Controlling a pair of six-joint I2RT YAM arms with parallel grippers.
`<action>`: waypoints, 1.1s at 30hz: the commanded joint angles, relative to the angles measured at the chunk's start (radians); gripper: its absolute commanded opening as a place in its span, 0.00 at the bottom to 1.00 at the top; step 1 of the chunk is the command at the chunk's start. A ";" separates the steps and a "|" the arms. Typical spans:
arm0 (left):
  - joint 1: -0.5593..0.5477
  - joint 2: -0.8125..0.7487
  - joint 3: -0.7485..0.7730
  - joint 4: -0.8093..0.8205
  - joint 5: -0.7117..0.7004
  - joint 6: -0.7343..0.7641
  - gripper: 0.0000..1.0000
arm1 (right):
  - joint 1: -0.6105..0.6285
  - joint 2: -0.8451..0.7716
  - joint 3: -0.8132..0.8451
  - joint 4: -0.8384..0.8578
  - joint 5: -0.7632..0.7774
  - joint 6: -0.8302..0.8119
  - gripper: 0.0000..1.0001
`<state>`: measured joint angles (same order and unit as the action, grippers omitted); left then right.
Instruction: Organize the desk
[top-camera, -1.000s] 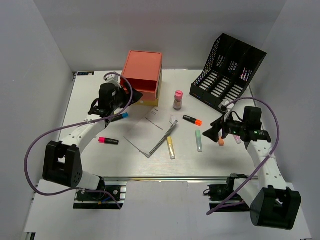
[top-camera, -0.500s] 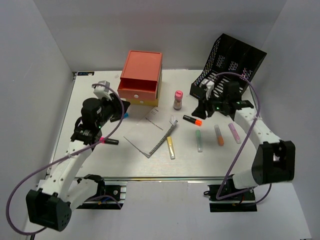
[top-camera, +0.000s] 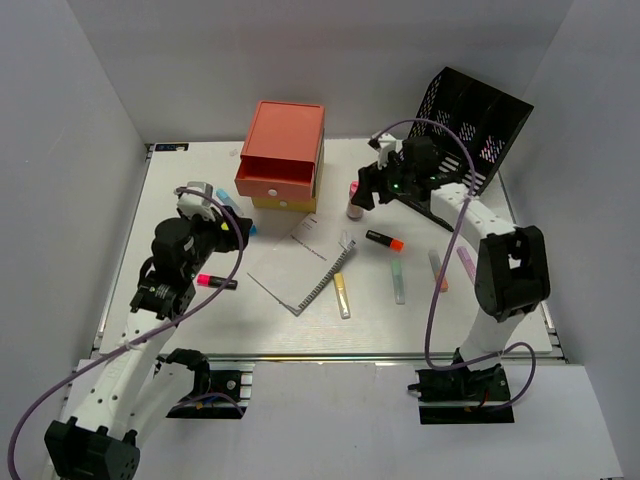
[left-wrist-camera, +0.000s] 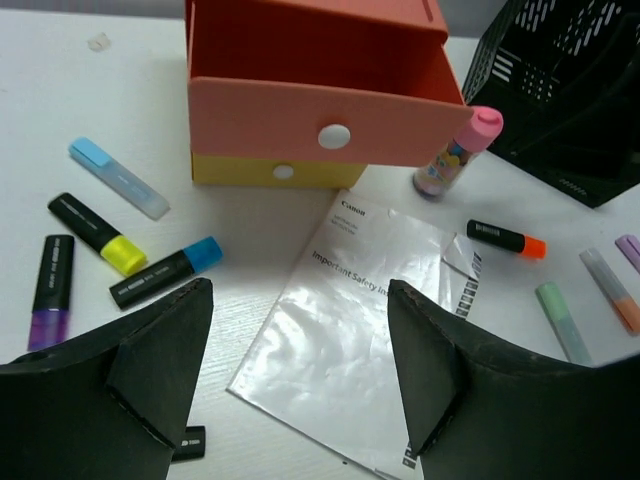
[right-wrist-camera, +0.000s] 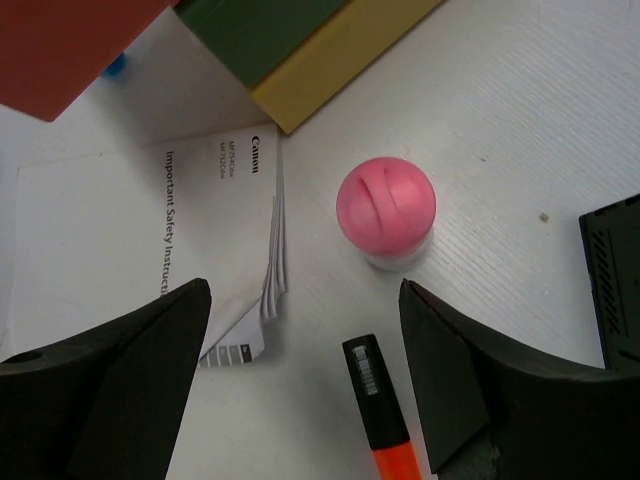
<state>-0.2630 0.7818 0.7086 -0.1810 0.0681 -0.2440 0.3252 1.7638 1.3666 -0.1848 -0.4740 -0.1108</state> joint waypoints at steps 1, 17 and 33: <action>0.004 -0.047 -0.012 -0.005 -0.045 0.025 0.81 | 0.034 0.045 0.063 0.062 0.081 0.033 0.82; 0.004 -0.062 -0.008 -0.012 -0.051 0.029 0.81 | 0.072 0.145 0.032 0.257 0.265 -0.007 0.79; 0.004 -0.050 -0.009 -0.012 -0.053 0.029 0.81 | 0.064 0.109 -0.265 0.654 0.222 0.020 0.76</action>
<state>-0.2630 0.7368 0.7055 -0.1841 0.0250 -0.2249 0.3931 1.9011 1.0939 0.3061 -0.2420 -0.1036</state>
